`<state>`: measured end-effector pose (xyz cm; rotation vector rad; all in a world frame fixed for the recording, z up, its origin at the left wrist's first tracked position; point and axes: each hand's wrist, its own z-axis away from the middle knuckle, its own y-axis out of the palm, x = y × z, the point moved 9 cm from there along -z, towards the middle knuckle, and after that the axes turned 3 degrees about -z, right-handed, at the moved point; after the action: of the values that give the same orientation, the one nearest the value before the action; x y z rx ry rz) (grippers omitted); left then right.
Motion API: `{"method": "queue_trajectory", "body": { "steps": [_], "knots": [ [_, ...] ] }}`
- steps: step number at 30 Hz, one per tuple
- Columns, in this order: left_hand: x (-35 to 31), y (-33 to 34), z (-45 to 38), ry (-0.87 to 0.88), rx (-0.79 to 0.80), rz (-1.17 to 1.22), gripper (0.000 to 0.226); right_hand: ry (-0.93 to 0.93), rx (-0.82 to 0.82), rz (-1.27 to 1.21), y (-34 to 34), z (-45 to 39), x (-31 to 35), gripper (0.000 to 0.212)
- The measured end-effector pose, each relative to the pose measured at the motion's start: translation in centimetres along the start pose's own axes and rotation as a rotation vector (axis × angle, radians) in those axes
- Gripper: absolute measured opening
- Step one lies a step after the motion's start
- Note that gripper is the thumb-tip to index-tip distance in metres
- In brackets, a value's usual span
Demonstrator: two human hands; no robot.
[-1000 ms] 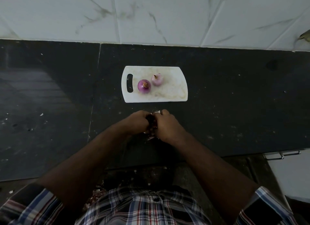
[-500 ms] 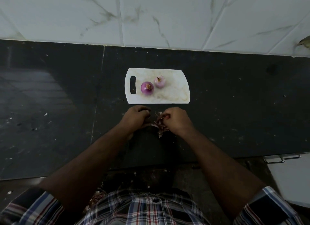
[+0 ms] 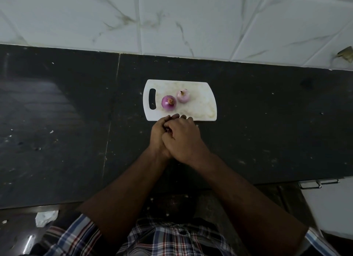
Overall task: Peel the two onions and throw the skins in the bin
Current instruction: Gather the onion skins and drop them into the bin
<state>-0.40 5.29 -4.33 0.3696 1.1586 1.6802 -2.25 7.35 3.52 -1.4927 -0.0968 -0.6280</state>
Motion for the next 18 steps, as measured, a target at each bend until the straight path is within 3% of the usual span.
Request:
{"method": "queue_trajectory", "body": {
  "steps": [4,6,9,15,18],
  "knots": [
    [-0.7,0.7,0.3,0.040,0.046,0.017,0.028,-0.035,-0.233,-0.012,-0.7,0.7,0.9,0.052],
    [-0.9,0.4,0.1,0.048,0.039,0.044,0.034,-0.007,-0.203,-0.080,0.1,0.1,0.8,0.059],
    [-0.8,-0.5,-0.3,0.063,0.027,0.031,0.037,-0.053,-0.239,-0.191,0.8,-0.2,0.8,0.053],
    [-0.5,-0.7,0.5,0.006,0.022,0.050,0.038,-0.144,-0.144,0.164,1.6,-1.0,1.0,0.059],
    [-1.0,-1.6,0.5,-0.015,-0.031,0.051,0.035,-0.200,-0.107,-0.101,0.2,-0.9,0.4,0.059]
  ]
}}
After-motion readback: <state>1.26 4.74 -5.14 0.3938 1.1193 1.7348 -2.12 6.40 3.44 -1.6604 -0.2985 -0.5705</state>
